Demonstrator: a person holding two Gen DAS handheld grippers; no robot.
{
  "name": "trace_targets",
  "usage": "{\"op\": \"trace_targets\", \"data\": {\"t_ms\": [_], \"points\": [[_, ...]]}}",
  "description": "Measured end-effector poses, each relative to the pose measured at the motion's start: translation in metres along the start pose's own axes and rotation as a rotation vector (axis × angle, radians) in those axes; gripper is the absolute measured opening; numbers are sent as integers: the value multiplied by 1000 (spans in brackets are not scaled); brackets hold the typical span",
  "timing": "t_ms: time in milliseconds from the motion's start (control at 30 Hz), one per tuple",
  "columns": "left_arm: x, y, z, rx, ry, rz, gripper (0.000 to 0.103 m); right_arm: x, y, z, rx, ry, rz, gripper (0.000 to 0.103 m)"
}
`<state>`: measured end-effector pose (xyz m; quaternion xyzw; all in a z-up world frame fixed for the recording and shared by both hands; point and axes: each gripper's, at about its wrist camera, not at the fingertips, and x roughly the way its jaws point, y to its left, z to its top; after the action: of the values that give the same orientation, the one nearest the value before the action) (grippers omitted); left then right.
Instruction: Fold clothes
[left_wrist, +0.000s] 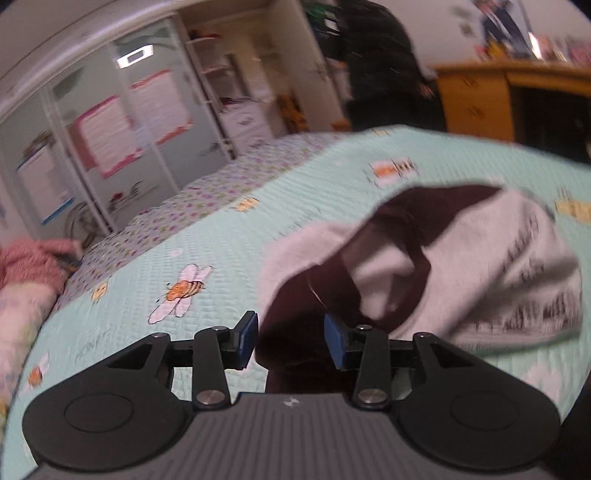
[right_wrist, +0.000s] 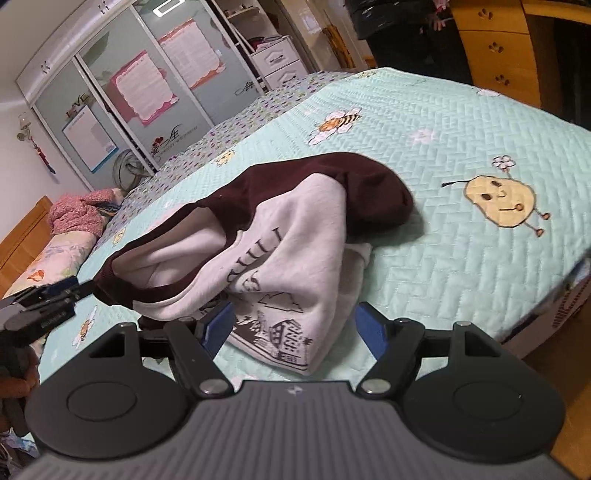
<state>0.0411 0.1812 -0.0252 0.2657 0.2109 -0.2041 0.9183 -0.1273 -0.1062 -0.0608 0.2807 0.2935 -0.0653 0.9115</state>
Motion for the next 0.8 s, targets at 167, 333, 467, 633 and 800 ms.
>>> {"op": "trace_targets", "data": {"t_ms": [167, 333, 467, 633, 800], "points": [[5, -4, -2, 69, 5, 37, 42, -1, -16, -6, 38, 13, -22, 74], [9, -2, 2, 99, 19, 34, 44, -1, -28, -9, 67, 12, -36, 74], [18, 11, 1, 52, 51, -86, 59, -2, -32, -10, 70, 9, -39, 74], [34, 27, 2, -15, 74, -135, 60, -1, -35, -11, 80, 22, -44, 74], [48, 14, 9, 8, 108, -144, 33, -1, -35, -9, 75, 22, -53, 74]]}}
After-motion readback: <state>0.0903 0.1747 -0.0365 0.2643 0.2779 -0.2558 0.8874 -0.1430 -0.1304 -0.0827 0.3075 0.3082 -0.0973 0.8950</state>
